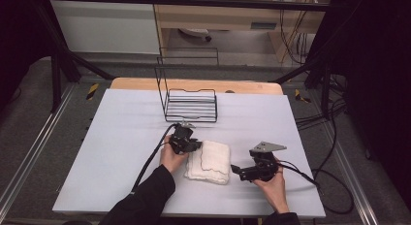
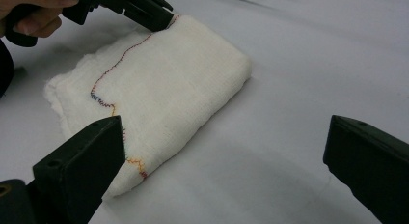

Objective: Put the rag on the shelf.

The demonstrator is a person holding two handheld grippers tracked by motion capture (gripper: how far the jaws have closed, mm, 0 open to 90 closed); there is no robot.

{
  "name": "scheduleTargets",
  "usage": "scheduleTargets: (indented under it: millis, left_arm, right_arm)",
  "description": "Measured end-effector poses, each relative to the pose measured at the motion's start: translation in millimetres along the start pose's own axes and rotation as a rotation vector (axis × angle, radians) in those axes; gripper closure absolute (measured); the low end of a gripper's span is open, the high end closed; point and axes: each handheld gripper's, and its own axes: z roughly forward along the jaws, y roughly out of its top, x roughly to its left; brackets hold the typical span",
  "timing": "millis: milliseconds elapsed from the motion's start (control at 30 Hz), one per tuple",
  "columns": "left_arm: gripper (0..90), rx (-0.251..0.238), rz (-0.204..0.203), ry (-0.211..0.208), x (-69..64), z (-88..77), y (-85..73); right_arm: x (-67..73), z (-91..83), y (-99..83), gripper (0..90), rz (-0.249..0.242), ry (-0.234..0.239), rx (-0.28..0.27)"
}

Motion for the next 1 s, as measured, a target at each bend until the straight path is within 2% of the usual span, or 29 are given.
scheduleTargets:
  millis: [167, 433, 567, 667, 767, 833, 900, 1000]
  left_arm:
    - [81.4, 0.006, 0.004, -0.004, -1.0, 0.7, 0.8]
    - [82.2, -0.001, 0.050, 0.014, -4.2, 1.8, -0.3]
    - [82.3, -0.007, 0.055, 0.022, -5.0, 2.0, -1.3]
    - [82.2, -0.012, 0.056, 0.020, -5.0, 2.1, -2.1]
    - [82.2, -0.025, 0.054, 0.015, -4.6, 2.2, -3.5]
    - [82.2, -0.031, 0.056, 0.014, -4.5, 2.4, -4.1]
    - [82.2, -0.029, 0.063, 0.016, -4.4, 2.2, -4.1]
    - [82.2, -0.030, 0.063, 0.013, -4.1, 2.2, -4.4]
  right_arm:
    - [-2.2, 1.4, 2.4, 2.4, 0.008, -0.002, -0.008]
    - [-8.2, 10.6, 13.7, 5.3, 0.027, -0.026, -0.023]
    - [-8.3, 16.5, 18.0, 7.9, 0.033, -0.030, -0.021]
    - [-10.6, 20.9, 24.0, 13.2, 0.056, -0.034, -0.032]
    - [-14.9, 25.1, 27.7, 22.4, 0.075, -0.030, -0.055]
    - [-17.1, 28.9, 28.4, 25.5, 0.076, -0.034, -0.046]
    - [-18.2, 36.8, 27.9, 32.9, 0.085, -0.029, -0.036]
    - [-18.4, 43.4, 28.3, 35.1, 0.085, -0.025, -0.024]
